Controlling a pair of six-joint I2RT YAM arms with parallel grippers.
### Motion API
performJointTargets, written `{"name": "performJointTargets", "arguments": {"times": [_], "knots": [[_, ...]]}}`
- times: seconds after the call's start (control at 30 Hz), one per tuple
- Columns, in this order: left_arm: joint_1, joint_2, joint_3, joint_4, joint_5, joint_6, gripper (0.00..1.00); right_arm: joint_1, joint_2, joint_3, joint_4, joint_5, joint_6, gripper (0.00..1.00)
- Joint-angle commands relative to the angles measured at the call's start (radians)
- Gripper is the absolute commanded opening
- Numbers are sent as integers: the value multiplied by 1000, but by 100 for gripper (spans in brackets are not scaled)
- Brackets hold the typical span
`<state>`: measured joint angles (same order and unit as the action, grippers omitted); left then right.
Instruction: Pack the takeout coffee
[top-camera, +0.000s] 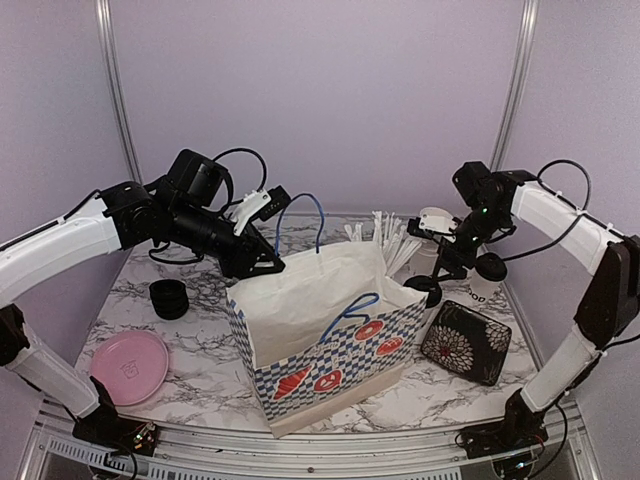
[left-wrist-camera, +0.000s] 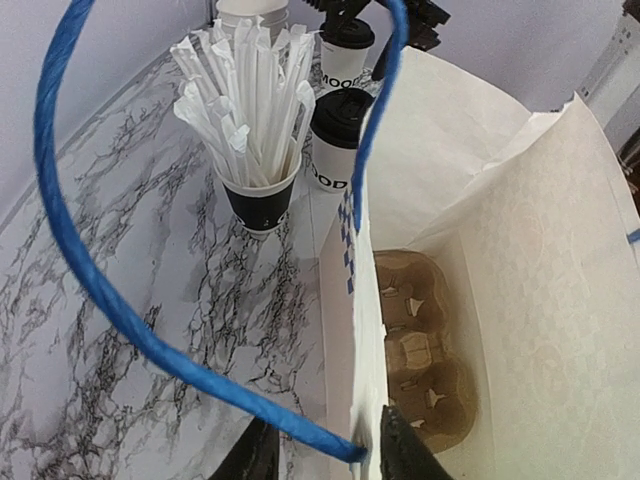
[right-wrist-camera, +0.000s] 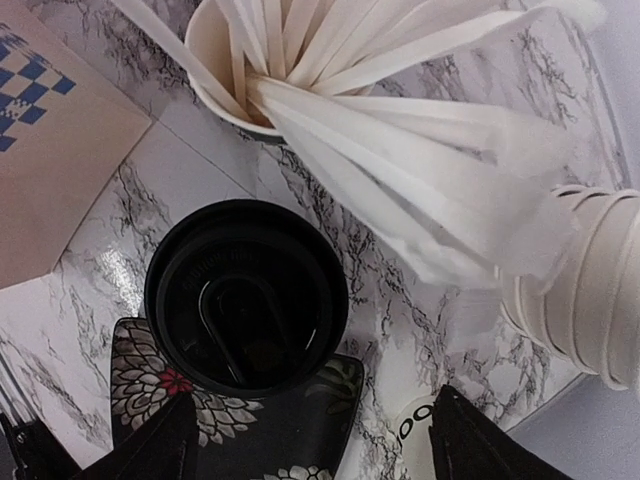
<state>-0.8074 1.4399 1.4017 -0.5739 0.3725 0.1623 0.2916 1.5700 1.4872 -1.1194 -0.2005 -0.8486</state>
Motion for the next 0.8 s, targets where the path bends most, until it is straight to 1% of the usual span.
{"name": "performJointTargets", "arguments": {"times": [0.0,0.03,0.1,0.13,0.27,0.47,0.63,0.77], "knots": [[-4,16,22,-47,23,24,27,10,38,41,-107,-14,-112,80],[-4,18,24,-49,23,25,24,17,43,34,-107,-13,-121,82],[-4,20,26,-53,22,28,14,34,50,21,-105,-10,-133,85],[-3,20,26,-54,19,30,13,41,53,17,-105,-12,-137,86],[-1,17,25,-53,4,37,11,61,63,4,-85,-27,-134,87],[2,25,20,-56,-6,38,14,73,104,4,-65,-58,-116,87],[3,19,17,-55,-35,39,23,76,127,13,-57,-68,-106,87],[3,19,16,-55,-27,38,26,77,142,22,-56,-71,-100,88]]}}
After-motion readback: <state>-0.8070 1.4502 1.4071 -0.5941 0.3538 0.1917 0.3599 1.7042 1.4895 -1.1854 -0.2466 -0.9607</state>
